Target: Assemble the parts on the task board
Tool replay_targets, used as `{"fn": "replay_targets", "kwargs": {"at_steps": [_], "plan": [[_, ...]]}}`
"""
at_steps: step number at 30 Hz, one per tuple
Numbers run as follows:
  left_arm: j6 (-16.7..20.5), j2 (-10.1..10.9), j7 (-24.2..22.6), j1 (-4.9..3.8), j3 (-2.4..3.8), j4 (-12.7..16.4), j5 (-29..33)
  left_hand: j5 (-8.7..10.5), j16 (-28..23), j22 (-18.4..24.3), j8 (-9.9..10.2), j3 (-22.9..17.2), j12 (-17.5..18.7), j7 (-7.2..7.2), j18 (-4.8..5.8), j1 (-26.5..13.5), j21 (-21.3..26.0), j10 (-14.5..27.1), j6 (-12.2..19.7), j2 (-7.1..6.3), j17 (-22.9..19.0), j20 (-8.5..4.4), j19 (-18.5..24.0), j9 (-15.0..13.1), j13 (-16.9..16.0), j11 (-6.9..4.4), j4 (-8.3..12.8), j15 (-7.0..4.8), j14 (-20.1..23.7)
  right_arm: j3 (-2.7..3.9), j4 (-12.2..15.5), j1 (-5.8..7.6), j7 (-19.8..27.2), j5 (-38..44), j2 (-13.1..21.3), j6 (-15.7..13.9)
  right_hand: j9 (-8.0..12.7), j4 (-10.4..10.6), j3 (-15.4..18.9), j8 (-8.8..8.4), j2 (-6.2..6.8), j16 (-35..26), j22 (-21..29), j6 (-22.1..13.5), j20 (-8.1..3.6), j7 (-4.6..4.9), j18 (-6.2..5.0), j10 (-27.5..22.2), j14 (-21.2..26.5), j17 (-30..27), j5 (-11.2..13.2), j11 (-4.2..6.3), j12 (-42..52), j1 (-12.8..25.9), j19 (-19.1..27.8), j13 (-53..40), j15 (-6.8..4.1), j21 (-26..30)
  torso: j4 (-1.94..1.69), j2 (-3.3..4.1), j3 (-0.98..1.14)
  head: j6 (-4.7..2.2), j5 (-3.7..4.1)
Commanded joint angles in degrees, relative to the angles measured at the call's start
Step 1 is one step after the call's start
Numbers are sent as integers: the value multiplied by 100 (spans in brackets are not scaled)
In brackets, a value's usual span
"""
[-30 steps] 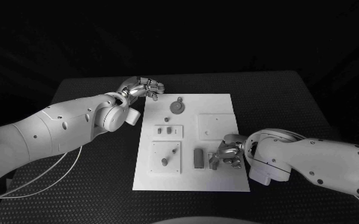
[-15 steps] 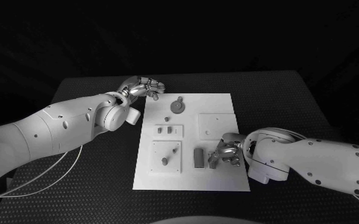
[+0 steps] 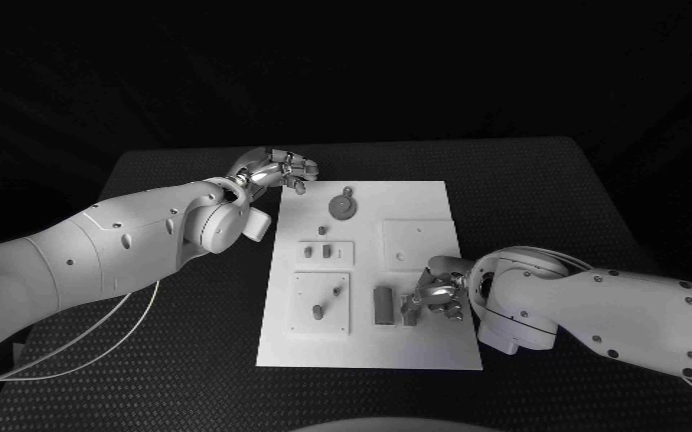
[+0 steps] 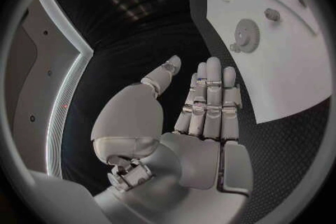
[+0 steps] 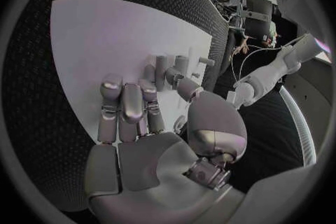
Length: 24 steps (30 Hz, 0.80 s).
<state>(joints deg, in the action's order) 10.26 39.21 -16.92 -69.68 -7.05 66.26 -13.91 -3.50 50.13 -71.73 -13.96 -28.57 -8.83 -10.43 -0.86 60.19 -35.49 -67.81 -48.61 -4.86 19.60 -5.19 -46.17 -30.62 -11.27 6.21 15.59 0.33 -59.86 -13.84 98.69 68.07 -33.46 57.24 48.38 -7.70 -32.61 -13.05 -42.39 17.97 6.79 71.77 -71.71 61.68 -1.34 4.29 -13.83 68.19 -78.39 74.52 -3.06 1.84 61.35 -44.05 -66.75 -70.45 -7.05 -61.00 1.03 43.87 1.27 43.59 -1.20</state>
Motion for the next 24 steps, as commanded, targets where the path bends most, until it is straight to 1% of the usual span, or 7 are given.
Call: {"fn": "replay_targets", "kwargs": {"at_steps": [1, 8, 12, 21, 24], "plan": [[-83, -7, -28, -4, 3, 11, 24, 7, -36, -7, -26, -5, 8, 6, -64, -50, 40, 52, 28, 13, 8, 4, -21, 5, 8, 8, -40, 18, 6, 5, 16, -4, 123, 72, -25, 39, 2, -32, 13, -8, 47, 23, 7, -5, -26, 11, -117, 32, -10, 2, 29, 1, 15, -7, 10, -9, -32, -31, -1, 1, 1, 3, -6], [-90, -6, -14, -4, 3, 12, 24, 8, -38, -10, -26, -5, 8, 6, -64, -52, 42, 54, 29, 13, 10, 5, -21, 5, 9, 9, -41, 19, 7, 5, 17, -4, 124, 61, -32, 43, 2, -27, 26, -9, 70, 13, 11, -9, -28, 12, -117, 23, -4, -5, 29, 0, 4, 11, 9, -5, -32, -31, 0, 0, -1, 9, -17], [-89, -5, -13, -4, 3, 12, 24, 8, -39, -11, -26, -5, 8, 5, -64, -53, 43, 55, 30, 13, 11, 5, -21, 5, 9, 9, -42, 19, 7, 5, 13, -4, 130, 56, -33, 28, 2, -13, 38, -11, 117, 6, 18, -15, -30, 14, -117, 15, 0, -10, 29, -2, -5, 33, 9, -3, -33, -29, -2, 0, 1, 10, -22], [-92, -2, -11, -4, 3, 11, 24, 9, -41, -13, -27, -5, 8, 5, -64, -55, 45, 56, 31, 13, 14, 5, -21, 6, 9, 10, -42, 19, 7, 5, 17, -4, 166, 54, -28, 13, -3, 95, 116, -16, 404, -17, 44, -36, -46, 18, -117, -9, 7, -26, 28, -5, -31, 99, 0, -3, -33, -27, 0, 1, 0, 16, -29], [-89, -1, -11, -4, 3, 11, 24, 9, -41, -14, -27, -5, 8, 5, -64, -56, 45, 56, 31, 13, 15, 5, -21, 6, 9, 10, -42, 19, 8, 5, 21, -4, 170, 54, -29, 13, -5, 130, 114, -16, 453, -23, 52, -40, -52, 19, -117, -19, 9, -31, 28, -6, -44, 86, -2, 2, -34, -26, 2, 0, 1, 21, -31]]}}
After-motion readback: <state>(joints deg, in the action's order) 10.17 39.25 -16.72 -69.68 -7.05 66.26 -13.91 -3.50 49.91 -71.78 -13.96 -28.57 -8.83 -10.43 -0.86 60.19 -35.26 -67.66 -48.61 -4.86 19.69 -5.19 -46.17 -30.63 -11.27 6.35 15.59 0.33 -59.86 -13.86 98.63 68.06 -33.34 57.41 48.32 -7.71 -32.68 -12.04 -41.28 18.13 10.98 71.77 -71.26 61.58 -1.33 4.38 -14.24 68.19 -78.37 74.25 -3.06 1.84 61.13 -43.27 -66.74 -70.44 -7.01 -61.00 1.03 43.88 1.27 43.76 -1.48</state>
